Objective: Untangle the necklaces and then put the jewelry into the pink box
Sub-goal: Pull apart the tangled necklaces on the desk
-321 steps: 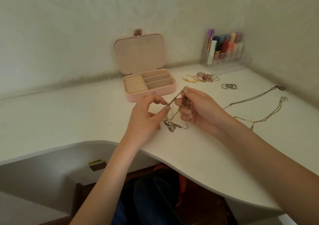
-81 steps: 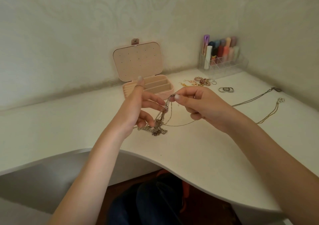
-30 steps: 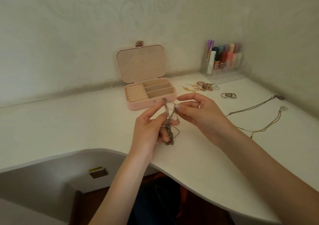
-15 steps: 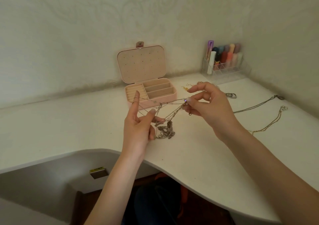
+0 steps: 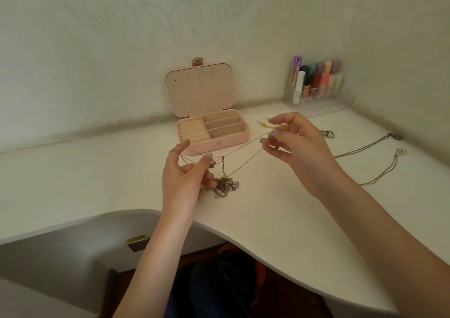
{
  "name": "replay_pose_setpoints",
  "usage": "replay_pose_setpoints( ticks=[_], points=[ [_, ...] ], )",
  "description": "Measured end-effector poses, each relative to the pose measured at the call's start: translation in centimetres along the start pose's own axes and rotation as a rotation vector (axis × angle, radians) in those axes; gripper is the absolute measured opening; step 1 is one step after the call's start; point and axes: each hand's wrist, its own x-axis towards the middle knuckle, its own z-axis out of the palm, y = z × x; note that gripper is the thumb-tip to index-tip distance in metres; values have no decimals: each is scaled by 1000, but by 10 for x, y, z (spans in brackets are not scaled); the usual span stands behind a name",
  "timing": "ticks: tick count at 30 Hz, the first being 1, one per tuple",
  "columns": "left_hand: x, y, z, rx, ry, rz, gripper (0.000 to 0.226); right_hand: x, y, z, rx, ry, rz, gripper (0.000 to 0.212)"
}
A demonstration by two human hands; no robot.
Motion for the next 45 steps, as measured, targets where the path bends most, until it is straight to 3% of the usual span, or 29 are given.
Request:
replay_pose_setpoints(
  ticks=[5, 7, 10, 11, 14, 17, 22, 24, 28, 31, 34, 39, 45],
  points=[
    [2, -2, -2, 261, -104, 136, 54, 0, -2, 2, 140, -12, 61, 20],
    [4, -5, -2, 391, -117, 213, 42, -2, -2, 2, 24, -17, 33, 19],
    [5, -7, -2, 488, -32, 316, 5, -4, -2, 1, -188, -62, -54, 19],
    [6, -8, -3, 486, 11, 330, 8, -4, -2, 1, -239, -76, -76, 19],
    [10, -7, -7, 352, 79, 296, 20, -5, 0, 2, -386, -107, -143, 19],
    [14, -6, -7, 93, 52, 167, 15, -7, 3, 2, -562, -146, -269, 26],
    [14, -3, -3, -79, -27, 56, 14, -9, 7, 4, -1029, -228, -323, 33],
    [12, 0, -1, -118, -66, 9, 19, -10, 6, 5, -985, -280, -265, 36],
    [8, 5, 2, -220, -132, -72, 28, -8, -2, 4, -574, -261, -70, 38],
    [6, 8, 3, -120, -138, -57, 32, -7, -9, 2, -182, -275, 92, 31],
    [5, 10, 2, -55, -142, -68, 36, -4, -14, -5, 3, -292, 174, 28],
    [8, 7, -4, 103, -157, -58, 39, -3, -17, -11, -175, -215, 43, 22],
    [9, 9, -8, 269, -321, -128, 37, 6, -4, -16, -625, 78, -281, 16]
  ],
)
